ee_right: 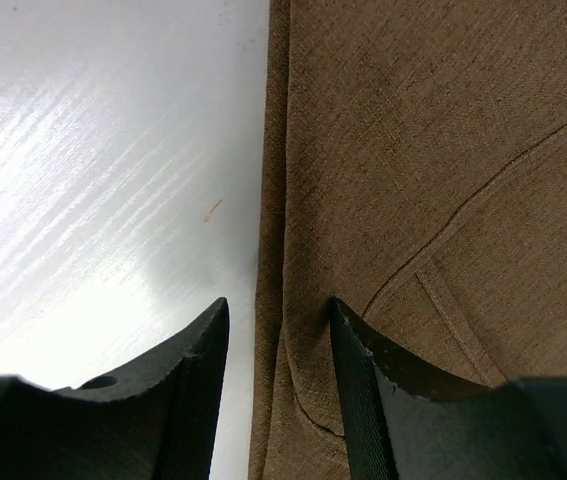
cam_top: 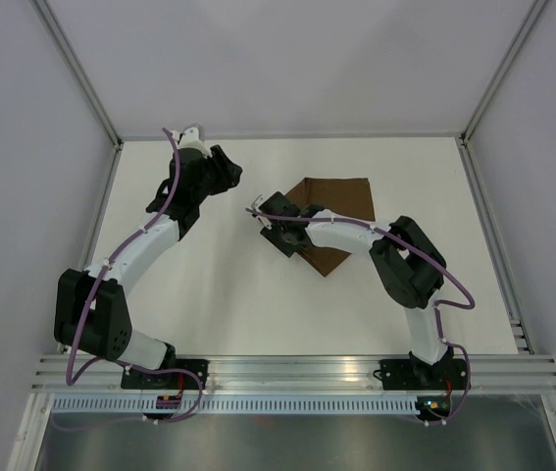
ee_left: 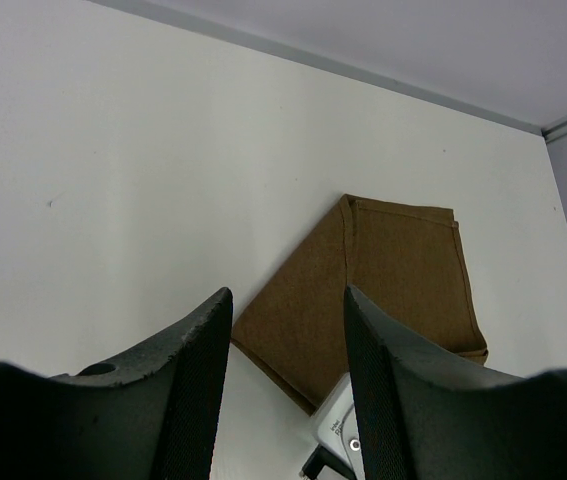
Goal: Fold the napkin, place the utensils inside, and roll it up
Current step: Roll the napkin at the center of the board.
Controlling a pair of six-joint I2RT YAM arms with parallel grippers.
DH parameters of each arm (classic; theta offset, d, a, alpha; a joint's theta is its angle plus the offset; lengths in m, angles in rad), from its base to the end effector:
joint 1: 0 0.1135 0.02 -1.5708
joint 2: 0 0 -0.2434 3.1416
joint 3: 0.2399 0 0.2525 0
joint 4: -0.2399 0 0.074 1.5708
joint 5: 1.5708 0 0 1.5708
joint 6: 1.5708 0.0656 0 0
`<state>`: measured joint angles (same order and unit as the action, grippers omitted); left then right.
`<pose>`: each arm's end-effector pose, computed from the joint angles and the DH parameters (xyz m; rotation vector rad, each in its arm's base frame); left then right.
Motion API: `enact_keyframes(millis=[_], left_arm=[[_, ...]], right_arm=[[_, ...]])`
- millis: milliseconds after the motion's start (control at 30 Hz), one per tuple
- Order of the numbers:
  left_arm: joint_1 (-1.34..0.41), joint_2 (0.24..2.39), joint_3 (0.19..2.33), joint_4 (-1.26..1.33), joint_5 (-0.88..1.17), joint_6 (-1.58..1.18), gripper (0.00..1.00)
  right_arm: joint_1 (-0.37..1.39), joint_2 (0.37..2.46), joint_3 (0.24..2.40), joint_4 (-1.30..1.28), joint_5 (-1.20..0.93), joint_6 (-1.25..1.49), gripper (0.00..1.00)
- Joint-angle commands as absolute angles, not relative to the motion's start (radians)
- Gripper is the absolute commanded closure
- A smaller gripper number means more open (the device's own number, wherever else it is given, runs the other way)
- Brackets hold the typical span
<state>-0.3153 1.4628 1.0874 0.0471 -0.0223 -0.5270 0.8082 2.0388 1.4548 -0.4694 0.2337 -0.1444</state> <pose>0.3580 -0.1152 0.2764 -0.2200 1.9246 -0.5471 0.3119 0.3045 0.1258 -1.1110 2.3281 -0.0638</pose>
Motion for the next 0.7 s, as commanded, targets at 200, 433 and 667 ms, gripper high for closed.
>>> enact_keyframes(millis=[200, 433, 667], left_arm=[[-0.31, 1.468, 1.118, 0.071, 0.021, -0.568, 0.46], [-0.308, 1.468, 1.118, 0.069, 0.022, -0.563, 0.46], [-0.305, 1.473, 1.12, 0.067, 0.023, -0.557, 0.46]], right_arm=[[0.822, 2.006, 1.437, -0.46, 0.314, -0.155, 0.48], [0.822, 2.048, 1.407, -0.43, 0.33, -0.176, 0.5], [0.821, 2.036, 1.39, -0.428, 0.301, -0.192, 0.52]])
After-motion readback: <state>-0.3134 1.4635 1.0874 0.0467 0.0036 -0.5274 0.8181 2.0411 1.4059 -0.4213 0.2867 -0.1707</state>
